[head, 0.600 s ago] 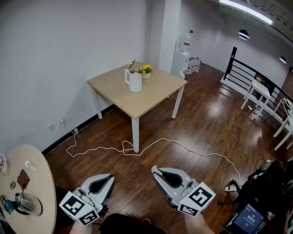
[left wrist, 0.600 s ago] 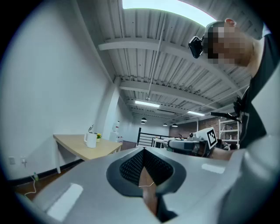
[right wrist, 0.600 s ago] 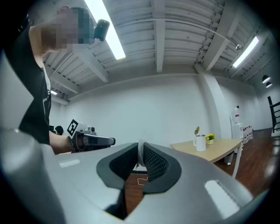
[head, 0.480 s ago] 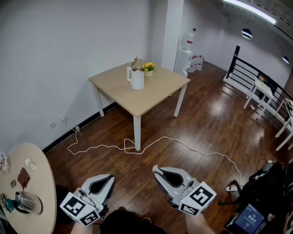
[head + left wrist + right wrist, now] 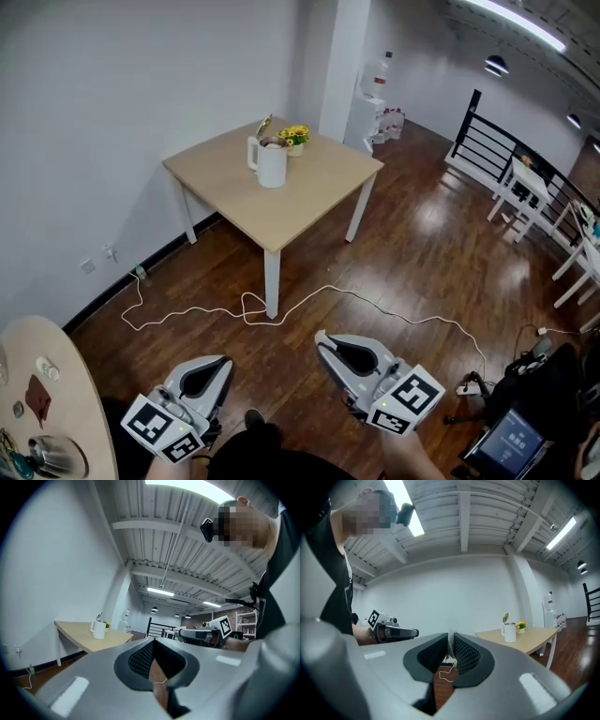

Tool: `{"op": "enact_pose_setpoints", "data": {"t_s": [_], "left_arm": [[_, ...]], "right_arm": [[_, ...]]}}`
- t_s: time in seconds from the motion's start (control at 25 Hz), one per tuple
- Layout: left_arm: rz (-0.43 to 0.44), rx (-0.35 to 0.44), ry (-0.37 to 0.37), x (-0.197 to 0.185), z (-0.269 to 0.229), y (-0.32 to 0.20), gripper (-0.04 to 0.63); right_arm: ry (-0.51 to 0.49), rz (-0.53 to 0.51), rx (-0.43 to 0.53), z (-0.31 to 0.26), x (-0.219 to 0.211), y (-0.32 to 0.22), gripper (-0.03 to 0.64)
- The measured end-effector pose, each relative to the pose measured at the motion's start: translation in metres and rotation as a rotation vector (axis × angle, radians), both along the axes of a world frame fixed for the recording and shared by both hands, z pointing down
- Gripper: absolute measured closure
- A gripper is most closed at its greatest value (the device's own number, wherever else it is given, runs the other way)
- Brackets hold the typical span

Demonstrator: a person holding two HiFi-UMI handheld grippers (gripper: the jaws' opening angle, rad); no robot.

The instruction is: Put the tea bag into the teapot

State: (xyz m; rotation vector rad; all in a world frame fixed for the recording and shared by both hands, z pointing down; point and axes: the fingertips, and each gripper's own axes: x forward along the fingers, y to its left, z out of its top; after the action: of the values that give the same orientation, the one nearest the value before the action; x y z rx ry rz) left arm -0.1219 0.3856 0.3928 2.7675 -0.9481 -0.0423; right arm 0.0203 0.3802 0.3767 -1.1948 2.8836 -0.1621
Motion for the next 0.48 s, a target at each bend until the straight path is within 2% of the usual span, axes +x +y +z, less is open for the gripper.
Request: {"op": "enact_pose_setpoints", "data": {"t_s": [0.36, 0.48], "left_arm": [[0.065, 0.026, 0.020, -0.029, -0.010, -0.118, 0.592], [0.076, 0.035, 0.050, -0.041, -0.014, -0.148, 0.592]], "right_arm": [[0.033, 0.059, 0.007, -0.011, -0.029, -0.112, 0.578], [0.032, 0.074, 0.012, -0.017, -0.040, -0.139, 0.578]]}}
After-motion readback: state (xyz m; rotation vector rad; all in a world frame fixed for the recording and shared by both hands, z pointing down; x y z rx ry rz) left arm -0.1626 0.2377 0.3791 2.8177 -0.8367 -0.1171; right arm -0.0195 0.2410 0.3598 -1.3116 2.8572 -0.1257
